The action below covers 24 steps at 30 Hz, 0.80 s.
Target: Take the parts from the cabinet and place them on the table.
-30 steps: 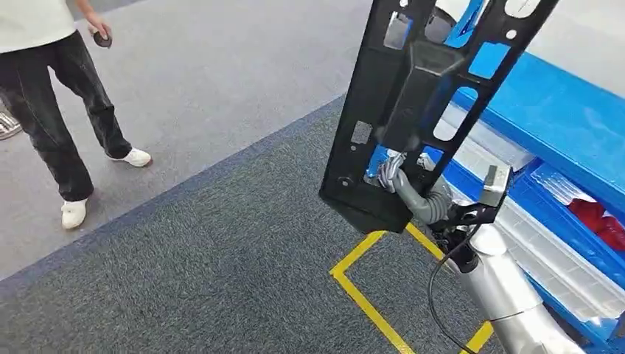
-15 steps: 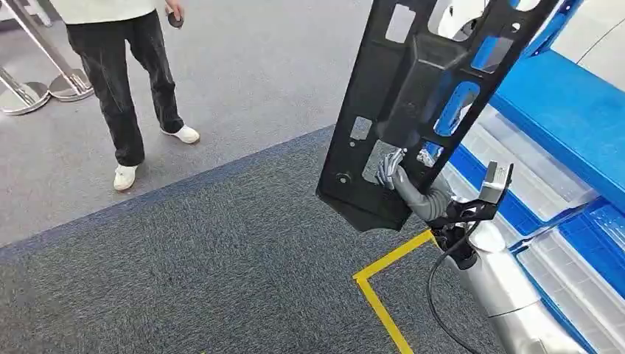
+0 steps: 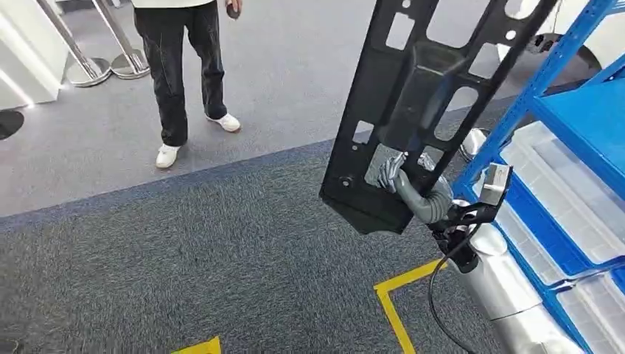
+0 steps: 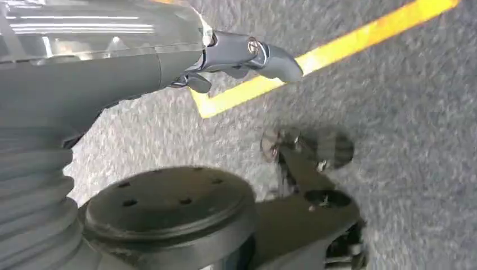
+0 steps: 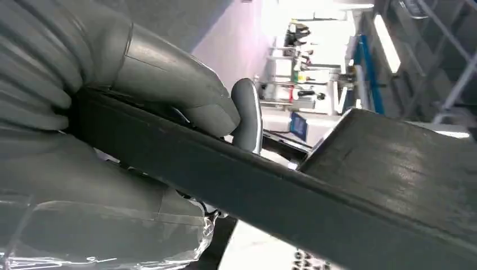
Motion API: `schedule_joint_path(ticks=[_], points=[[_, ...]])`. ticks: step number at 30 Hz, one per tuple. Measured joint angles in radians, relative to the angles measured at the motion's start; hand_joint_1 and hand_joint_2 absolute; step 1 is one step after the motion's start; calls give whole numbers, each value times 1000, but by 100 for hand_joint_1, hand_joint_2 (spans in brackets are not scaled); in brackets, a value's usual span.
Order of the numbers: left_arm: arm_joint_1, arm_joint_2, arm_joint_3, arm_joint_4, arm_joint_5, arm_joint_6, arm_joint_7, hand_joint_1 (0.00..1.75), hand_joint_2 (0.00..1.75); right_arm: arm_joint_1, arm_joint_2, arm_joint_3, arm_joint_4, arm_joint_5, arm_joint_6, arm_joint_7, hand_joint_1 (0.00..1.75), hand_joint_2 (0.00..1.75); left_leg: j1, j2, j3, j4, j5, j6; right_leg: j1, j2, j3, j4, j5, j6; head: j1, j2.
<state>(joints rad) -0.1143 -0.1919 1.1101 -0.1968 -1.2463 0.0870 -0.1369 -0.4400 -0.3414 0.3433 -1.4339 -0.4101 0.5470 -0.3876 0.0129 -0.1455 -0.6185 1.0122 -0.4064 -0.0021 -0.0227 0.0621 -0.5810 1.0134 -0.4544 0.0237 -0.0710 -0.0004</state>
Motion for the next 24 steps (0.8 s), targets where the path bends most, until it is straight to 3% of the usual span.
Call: schedule_joint_path(ticks=[1,2,3,5,6,7,8,9,10,11,12,16,17,18,19,21,22,23,24], points=[[0,1,0,0,0,0,0,0,175,0,0,0,-3,-1,0,-2,175,175,-3,11,-3,6,-6,-4,-13,-17,5,-12,6,-10,0,0],[-1,0,0,0,0,0,0,0,175,0,0,0,-5,-1,0,-1,175,175,-10,72,-13,30,-25,-9,-9,-29,11,-16,6,-15,0,0],[-3,0,0,0,-1,0,1,0,175,-1,0,-1,-7,-2,0,-2,175,175,-9,112,-41,92,-63,-13,-5,-44,12,-17,5,-20,-1,0],[-8,0,0,0,-2,0,1,0,175,2,0,-3,-6,-2,0,-2,175,175,-3,133,-122,262,-138,-18,1,-76,12,-16,2,-24,-1,0],[-8,0,0,0,-2,0,1,0,175,2,0,-3,-6,-2,0,-1,175,175,-2,135,-149,319,-152,-20,2,-89,12,-15,1,-25,-1,0],[-7,0,0,0,-2,0,1,0,175,3,0,-3,-6,-2,0,0,175,175,-1,136,-150,322,-140,-22,2,-102,14,-15,0,-25,-1,0],[-6,0,0,0,-3,0,1,0,175,4,0,-3,-6,-2,0,0,175,175,-1,139,-128,278,-109,-21,2,-114,15,-15,-2,-23,-1,0],[-7,1,0,0,-3,0,1,0,175,3,1,-3,-7,-2,0,0,175,175,-1,145,-78,186,-61,-18,2,-126,20,-15,-5,-21,-1,0],[-8,1,0,0,-5,0,1,0,175,3,0,-4,-7,-2,0,0,175,175,-2,164,-22,83,-16,-13,3,-138,26,-15,-9,-17,-1,0],[-9,1,0,0,-6,-1,1,0,175,3,0,-5,-7,-2,0,0,175,175,-8,212,10,14,-13,-6,6,-147,30,-15,-12,-13,-1,0],[-12,0,0,0,-7,-3,1,0,175,3,-1,-6,-7,-2,0,-1,175,175,-22,230,18,2,-18,5,14,-154,28,-11,-15,-8,-1,0],[-9,0,0,0,-7,-3,3,0,175,1,-1,-6,-7,-2,0,1,175,175,-16,180,13,-3,-12,32,16,-194,33,-15,-21,13,-1,0],[-10,0,0,0,-7,-3,3,0,175,0,-3,-8,-9,-2,0,2,175,175,-13,168,14,-8,-8,37,8,-148,30,4,-38,18,0,0],[-14,0,0,0,-7,-5,3,0,175,-1,-8,-10,-10,-3,0,1,175,175,-11,161,13,-8,-6,42,6,-105,5,61,-74,18,-1,0],[-18,-1,0,0,-7,-5,3,0,175,0,-12,-12,-10,-3,1,1,175,175,-11,147,13,-8,-5,45,5,-81,-32,137,-112,20,-1,0],[-20,-3,0,0,-7,-6,3,0,175,3,-18,-13,-9,-3,0,2,175,175,-13,123,12,-7,-5,47,6,-64,-111,285,-164,22,-1,0],[-18,-3,0,0,-7,-6,4,0,175,6,-18,-13,-9,-3,0,2,175,175,-13,111,12,-6,-5,47,6,-64,-127,305,-154,23,-1,0],[-18,-3,0,0,-7,-6,5,0,175,6,-18,-13,-9,-3,0,2,175,175,-13,97,12,-3,-5,47,6,-64,-119,274,-121,22,-1,0],[-18,-3,0,0,-8,-7,5,0,175,6,-19,-13,-9,-3,0,2,175,175,-13,84,12,0,-6,46,5,-63,-92,209,-76,20,-1,0]])
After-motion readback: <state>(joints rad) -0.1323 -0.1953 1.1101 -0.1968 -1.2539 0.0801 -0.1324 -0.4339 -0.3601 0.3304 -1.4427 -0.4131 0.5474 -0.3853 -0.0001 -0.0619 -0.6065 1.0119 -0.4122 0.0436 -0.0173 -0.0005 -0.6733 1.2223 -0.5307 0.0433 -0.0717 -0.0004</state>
